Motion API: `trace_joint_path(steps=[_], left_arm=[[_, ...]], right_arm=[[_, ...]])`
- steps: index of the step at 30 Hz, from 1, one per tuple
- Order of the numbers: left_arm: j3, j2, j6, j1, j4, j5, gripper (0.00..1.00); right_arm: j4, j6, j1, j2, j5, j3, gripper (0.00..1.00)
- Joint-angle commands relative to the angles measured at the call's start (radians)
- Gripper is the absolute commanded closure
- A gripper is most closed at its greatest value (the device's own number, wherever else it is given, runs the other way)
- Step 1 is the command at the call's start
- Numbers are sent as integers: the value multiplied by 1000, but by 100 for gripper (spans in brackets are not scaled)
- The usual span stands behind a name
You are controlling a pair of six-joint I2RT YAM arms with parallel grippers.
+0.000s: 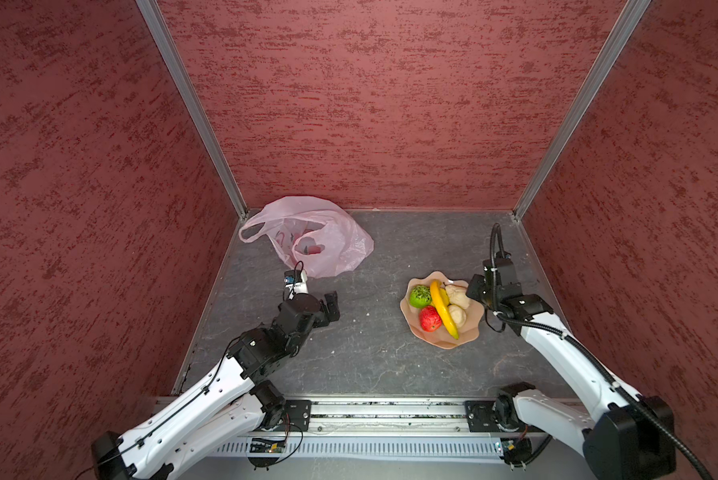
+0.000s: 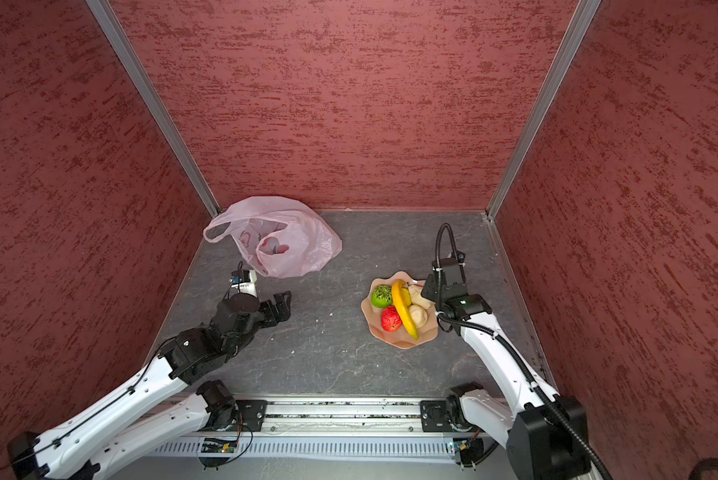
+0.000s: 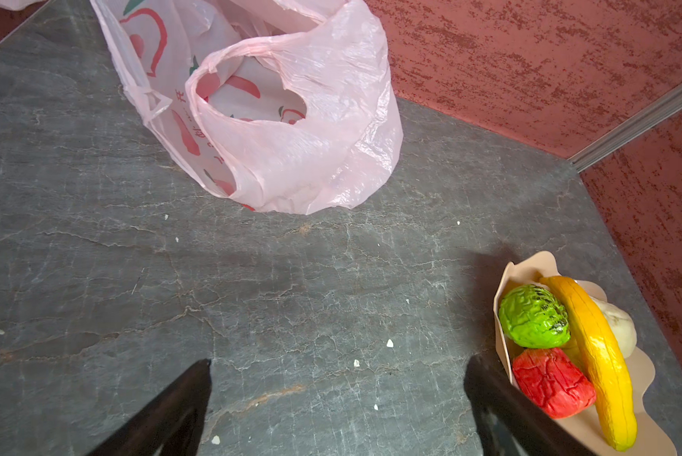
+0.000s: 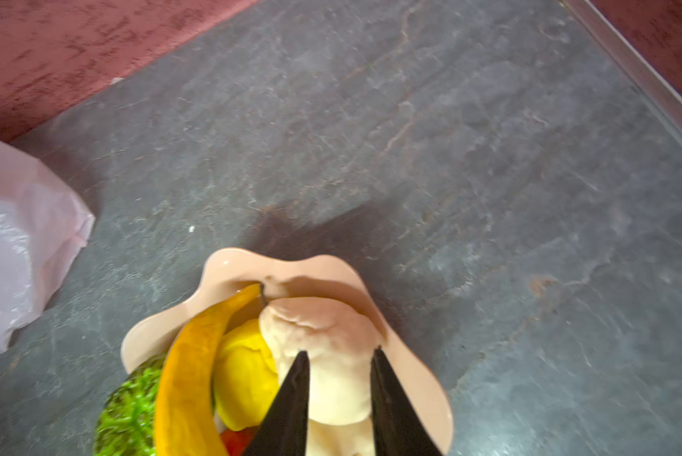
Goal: Take the fake fruits out of the plastic bag
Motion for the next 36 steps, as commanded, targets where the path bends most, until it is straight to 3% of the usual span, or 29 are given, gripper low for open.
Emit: trace_joint_path(steps=[1,10,36], left_arm=[[3,17,3,-32,26,-82,0],[0,31,10,-40,52,-78,0],[-18,37,-5,-41,60,-80,0]], right_arm=[[-39,23,-74,-23,-15,-26,79],[35,39,-179,-5,-37,-132,80],[296,92,-177,124,-278,-238,80]])
